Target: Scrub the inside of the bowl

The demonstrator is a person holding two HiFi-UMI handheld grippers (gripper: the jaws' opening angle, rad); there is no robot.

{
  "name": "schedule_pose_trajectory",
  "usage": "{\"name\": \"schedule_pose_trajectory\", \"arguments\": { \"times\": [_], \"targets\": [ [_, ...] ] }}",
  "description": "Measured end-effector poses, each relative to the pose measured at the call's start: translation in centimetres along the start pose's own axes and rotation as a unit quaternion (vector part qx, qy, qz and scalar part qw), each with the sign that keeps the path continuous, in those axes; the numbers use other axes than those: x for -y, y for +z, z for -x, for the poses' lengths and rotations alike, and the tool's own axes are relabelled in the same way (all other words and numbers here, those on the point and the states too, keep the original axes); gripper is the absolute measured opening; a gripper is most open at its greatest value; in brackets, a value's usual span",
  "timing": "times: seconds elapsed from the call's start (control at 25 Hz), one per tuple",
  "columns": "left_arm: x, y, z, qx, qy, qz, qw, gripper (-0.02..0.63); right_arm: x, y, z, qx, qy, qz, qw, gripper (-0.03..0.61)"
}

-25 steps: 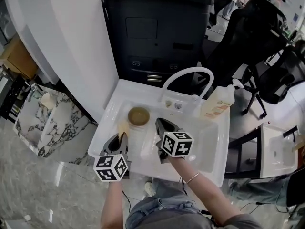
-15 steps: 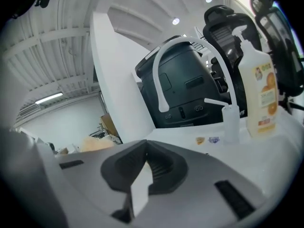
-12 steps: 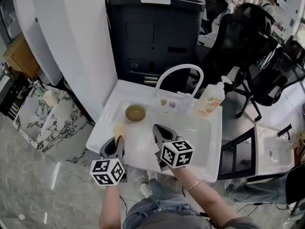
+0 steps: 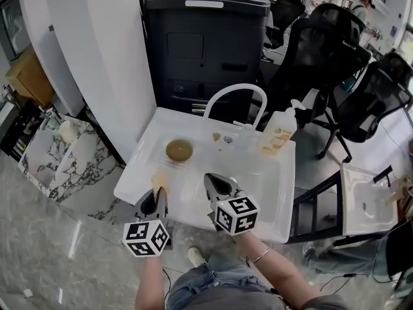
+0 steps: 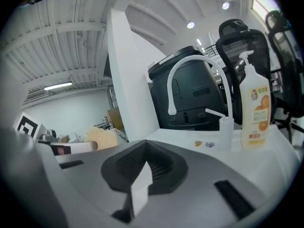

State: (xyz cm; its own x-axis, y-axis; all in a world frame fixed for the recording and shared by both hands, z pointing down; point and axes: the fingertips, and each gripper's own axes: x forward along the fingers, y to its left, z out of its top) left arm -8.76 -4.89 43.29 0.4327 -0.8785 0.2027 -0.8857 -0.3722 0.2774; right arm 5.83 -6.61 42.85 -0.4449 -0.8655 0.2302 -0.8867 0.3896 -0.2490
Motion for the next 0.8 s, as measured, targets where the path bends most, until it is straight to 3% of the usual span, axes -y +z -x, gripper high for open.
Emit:
{"name": "schedule_pose_trajectory", "arguments": {
  "times": [0.8],
  "targets": [
    [7.1, -0.2, 4.0, 0.027, 0.031, -0.027, 0.9988, 0.046, -0.2, -0.3, 7.5, 0.004, 0.032, 0.057, 0.998, 0.009]
  ]
}}
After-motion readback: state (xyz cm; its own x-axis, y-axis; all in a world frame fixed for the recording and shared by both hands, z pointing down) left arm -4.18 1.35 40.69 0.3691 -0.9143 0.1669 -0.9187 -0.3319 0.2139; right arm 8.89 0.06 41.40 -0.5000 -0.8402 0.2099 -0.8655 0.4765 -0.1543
